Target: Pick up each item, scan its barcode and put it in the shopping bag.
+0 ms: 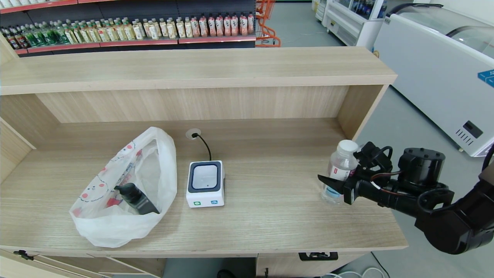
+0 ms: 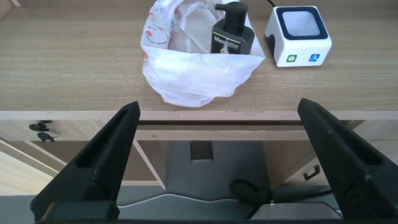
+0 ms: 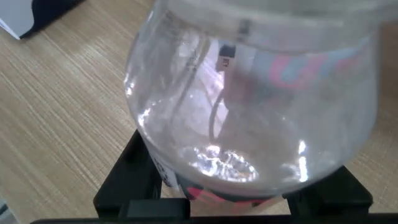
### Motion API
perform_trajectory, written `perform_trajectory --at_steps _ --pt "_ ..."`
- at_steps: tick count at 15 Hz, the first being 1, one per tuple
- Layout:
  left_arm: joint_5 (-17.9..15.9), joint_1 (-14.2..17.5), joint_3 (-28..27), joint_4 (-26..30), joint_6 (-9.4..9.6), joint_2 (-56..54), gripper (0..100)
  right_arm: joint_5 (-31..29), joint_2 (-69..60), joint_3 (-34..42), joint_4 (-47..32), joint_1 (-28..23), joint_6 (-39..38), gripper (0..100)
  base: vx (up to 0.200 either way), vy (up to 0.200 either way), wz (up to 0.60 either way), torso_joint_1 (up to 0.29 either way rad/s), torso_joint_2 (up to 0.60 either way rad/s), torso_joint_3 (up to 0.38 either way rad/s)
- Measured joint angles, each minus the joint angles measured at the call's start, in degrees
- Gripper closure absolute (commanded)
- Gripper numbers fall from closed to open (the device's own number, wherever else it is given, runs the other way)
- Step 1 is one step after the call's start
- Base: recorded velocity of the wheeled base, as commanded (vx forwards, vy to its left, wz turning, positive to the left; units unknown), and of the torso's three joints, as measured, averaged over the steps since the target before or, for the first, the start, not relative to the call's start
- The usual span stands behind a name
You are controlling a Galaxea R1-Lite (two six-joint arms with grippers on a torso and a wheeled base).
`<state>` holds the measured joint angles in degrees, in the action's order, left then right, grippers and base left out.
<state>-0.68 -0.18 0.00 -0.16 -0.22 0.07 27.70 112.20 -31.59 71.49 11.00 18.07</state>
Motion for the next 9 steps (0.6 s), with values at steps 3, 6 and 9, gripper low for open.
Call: perform_trajectory --at_steps 3,6,9 --pt "-0.02 0.0 0.0 0.0 0.0 0.0 0 2.88 -3.39 -0.52 -4.22 -0.28 -8.19 100 0.0 0.0 0.0 0.0 0.0 0.0" --pt "0.0 0.0 0.0 0.0 -0.02 0.0 0 10.81 -9.2 -2.36 -8.53 -0.06 -18.27 100 0.0 0.0 0.0 0.0 0.0 0.0" --pt "-0.02 0.0 0.0 0.0 0.0 0.0 0 16.14 -14.43 -2.58 -10.86 1.88 -21.21 100 0.0 0.0 0.0 0.0 0.0 0.0"
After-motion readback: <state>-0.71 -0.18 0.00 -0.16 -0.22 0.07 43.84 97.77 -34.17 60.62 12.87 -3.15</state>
